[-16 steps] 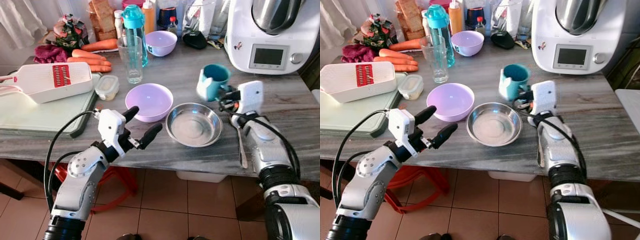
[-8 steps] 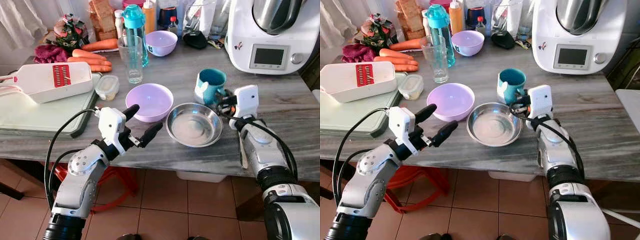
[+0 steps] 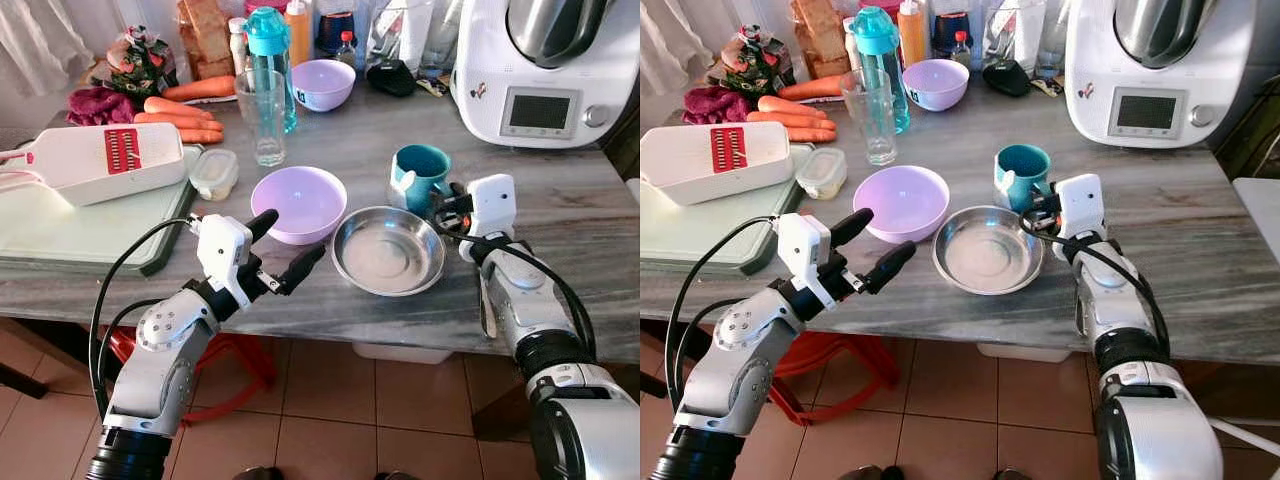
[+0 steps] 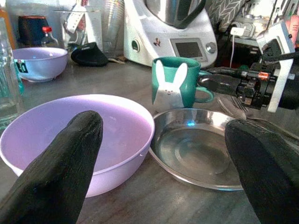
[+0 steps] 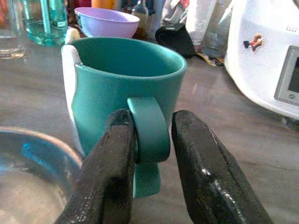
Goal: Setting the table
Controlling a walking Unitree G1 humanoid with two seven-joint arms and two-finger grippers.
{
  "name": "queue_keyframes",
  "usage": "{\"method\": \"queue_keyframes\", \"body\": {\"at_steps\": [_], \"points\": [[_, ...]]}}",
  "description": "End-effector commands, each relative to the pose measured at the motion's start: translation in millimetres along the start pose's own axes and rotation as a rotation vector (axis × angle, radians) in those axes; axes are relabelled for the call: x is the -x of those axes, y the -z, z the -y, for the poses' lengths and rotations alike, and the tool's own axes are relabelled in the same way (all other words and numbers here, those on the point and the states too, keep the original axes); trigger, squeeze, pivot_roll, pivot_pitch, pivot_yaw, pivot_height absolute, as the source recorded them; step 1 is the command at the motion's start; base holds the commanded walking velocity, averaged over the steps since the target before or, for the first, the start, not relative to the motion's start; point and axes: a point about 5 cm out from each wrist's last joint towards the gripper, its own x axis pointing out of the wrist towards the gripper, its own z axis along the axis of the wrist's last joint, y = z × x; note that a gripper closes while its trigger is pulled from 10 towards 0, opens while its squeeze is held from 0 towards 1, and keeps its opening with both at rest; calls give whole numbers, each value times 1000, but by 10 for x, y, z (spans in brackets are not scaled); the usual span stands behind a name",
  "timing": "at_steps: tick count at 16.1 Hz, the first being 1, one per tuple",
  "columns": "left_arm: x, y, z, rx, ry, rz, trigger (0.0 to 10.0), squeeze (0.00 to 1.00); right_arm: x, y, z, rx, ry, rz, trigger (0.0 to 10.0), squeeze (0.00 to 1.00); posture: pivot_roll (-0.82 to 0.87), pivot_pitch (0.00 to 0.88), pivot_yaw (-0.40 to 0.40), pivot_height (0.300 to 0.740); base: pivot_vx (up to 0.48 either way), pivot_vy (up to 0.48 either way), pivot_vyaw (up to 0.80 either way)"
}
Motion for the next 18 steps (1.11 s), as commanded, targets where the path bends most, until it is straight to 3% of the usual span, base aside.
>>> {"method": "queue_keyframes", "body": {"at_steps": [1, 4, 10, 18], "points": [[3, -8, 8, -4, -1, -6, 10000, 0, -26, -50, 21, 17, 1, 15, 10000, 1000, 34, 161, 38, 740, 0, 0, 0], [-17, -8, 9, -1, 1, -4, 10000, 0, -32, -71, 35, 32, 7, 24, 10000, 1000, 33, 153, 39, 740, 0, 0, 0], [-33, 2, 3, 4, 19, 0, 10000, 0, -70, -375, 106, 20, 39, 152, 10000, 1000, 19, 128, 34, 740, 0, 0, 0], [-65, 34, -11, 16, 38, -3, 10000, 0, 78, -518, 90, -4, 82, 219, 10000, 1000, -3, 101, 33, 740, 0, 0, 0]]}}
